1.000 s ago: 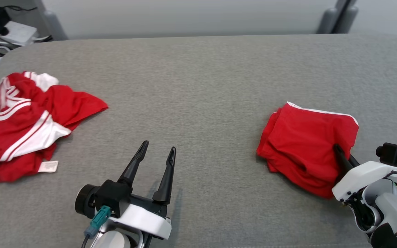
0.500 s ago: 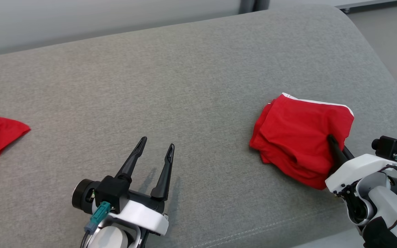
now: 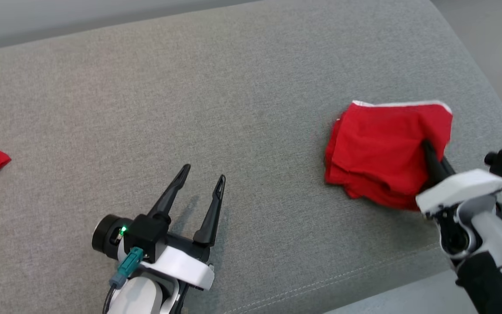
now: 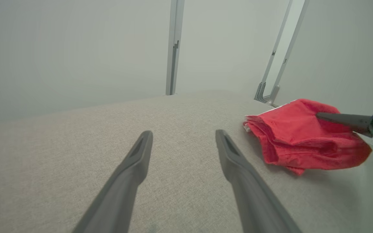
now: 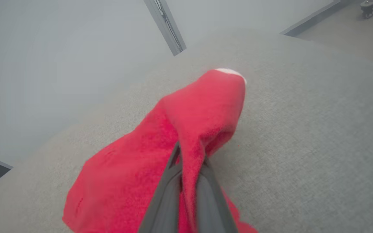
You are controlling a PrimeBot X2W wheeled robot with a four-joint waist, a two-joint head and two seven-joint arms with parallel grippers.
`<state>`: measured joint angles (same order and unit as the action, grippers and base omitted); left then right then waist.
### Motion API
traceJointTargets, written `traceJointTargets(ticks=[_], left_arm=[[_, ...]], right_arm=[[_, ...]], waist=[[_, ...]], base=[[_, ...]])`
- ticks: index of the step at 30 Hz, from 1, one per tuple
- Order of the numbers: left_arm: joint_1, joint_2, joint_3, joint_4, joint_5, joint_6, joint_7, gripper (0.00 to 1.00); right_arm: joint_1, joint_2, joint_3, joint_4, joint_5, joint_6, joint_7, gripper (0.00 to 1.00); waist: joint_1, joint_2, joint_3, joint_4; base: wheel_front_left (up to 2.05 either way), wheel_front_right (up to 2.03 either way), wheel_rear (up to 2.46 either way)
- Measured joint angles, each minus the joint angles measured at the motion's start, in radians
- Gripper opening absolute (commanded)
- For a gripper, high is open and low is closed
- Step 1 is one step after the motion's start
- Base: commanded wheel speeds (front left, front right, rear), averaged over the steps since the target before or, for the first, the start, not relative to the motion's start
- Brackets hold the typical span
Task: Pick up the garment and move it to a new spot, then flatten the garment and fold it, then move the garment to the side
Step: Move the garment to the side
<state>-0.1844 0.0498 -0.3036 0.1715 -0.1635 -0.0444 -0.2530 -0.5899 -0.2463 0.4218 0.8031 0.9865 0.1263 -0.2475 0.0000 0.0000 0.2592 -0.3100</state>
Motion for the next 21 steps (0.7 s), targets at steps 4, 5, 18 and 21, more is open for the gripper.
traceJointTargets(ticks=[4,5,18,21], left_arm=[[-0.03,0.001,-0.005,-0.005,0.014,-0.008,0.0,1.0],[-0.035,0.0,-0.007,-0.01,0.015,-0.009,0.0,1.0],[-0.142,0.01,-0.045,-0.068,0.04,-0.033,0.0,1.0],[-0.166,0.012,-0.06,-0.078,0.04,-0.04,0.0,1.0]], right_arm=[[-0.093,-0.002,-0.026,-0.052,0.057,0.0,0.0,0.0],[-0.127,-0.008,-0.03,-0.055,0.065,0.0,0.0,0.0],[-0.6,-0.11,-0.091,0.111,0.031,0.0,-0.001,0.0],[-0.684,-0.127,-0.095,0.177,0.014,0.0,-0.002,0.0]], waist=[[0.0,0.0,0.033,0.014],[0.0,0.0,0.044,0.019],[0.0,0.0,0.225,0.136],[0.0,0.0,0.268,0.174]], base=[[0.0,0.0,0.0],[0.0,0.0,0.0],[0.0,0.0,0.0],[0.0,0.0,0.0]])
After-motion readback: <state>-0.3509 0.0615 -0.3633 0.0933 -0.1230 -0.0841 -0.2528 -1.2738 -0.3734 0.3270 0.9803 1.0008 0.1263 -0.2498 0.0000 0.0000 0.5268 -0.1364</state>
